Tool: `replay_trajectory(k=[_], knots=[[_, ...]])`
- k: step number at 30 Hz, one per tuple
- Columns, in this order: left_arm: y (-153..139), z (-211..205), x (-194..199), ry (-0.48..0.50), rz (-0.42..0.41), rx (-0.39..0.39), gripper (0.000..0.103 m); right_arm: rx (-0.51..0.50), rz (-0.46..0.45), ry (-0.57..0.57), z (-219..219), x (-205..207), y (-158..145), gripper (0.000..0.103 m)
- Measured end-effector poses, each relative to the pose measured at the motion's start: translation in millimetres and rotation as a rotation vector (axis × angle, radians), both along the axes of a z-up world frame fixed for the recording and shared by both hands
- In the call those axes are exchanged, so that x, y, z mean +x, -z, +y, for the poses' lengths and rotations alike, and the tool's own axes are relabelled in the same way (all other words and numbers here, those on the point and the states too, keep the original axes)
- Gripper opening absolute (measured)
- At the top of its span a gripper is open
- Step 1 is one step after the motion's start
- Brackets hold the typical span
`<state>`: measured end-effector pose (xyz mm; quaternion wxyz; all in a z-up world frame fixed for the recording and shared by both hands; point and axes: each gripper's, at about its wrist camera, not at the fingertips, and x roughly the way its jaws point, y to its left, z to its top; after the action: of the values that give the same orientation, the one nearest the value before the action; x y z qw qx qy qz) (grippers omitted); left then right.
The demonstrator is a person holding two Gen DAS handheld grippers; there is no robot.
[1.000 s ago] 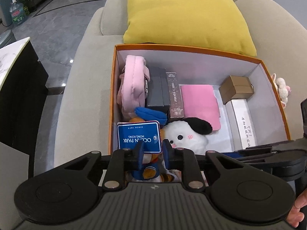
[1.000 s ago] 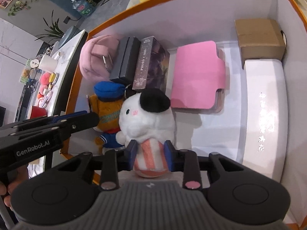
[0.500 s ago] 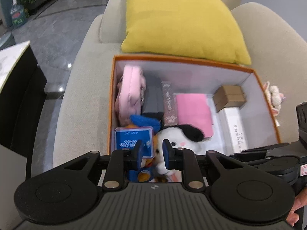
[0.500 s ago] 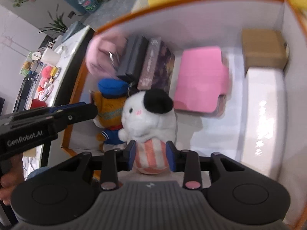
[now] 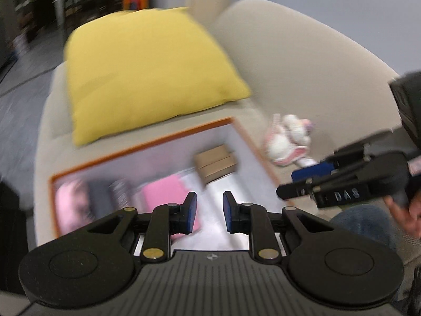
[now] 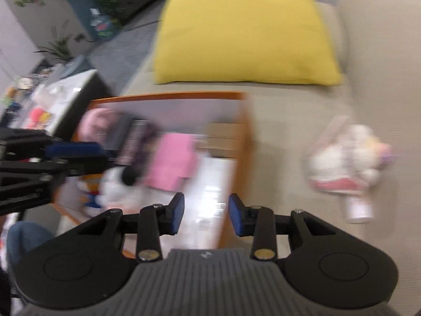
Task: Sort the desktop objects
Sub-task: 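Move both tools back to the crocheted bunny and lotion tube, then grasp white crocheted bunny with left tool while right tool grasps Vaseline lotion tube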
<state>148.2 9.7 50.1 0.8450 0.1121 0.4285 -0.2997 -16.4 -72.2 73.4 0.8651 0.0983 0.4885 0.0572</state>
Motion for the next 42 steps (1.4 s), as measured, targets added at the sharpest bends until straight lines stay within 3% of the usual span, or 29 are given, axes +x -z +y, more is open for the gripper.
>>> replay_trajectory(k=[7,11,13,16,23,29,37,42], knots=[[13,-78,10,0.167,-0.016,0.015,0.035,-0.218,0.120,0.036,-71,-2,24,0.039],[30,-118,16,0.246,-0.018,0.035,0.054,-0.295,0.190,0.010,-100,6,42,0.040],[39,-137,21,0.290,-0.024,0.055,0.054,-0.324,0.213,-0.004,-112,14,48,0.040],[52,-161,34,0.337,-0.016,0.080,0.057,-0.346,0.217,-0.053,-127,25,54,0.035],[86,-210,65,0.464,-0.038,0.156,0.064,-0.433,0.222,-0.230,-123,53,67,0.035],[123,-236,94,0.534,0.057,0.204,0.067,-0.385,0.236,-0.240,-127,66,74,0.035],[147,-254,127,0.495,0.271,0.205,0.067,-0.380,0.237,-0.237,-124,69,75,0.035],[160,-259,129,0.446,0.325,0.223,0.056,-0.398,0.241,-0.245,-120,67,79,0.037]])
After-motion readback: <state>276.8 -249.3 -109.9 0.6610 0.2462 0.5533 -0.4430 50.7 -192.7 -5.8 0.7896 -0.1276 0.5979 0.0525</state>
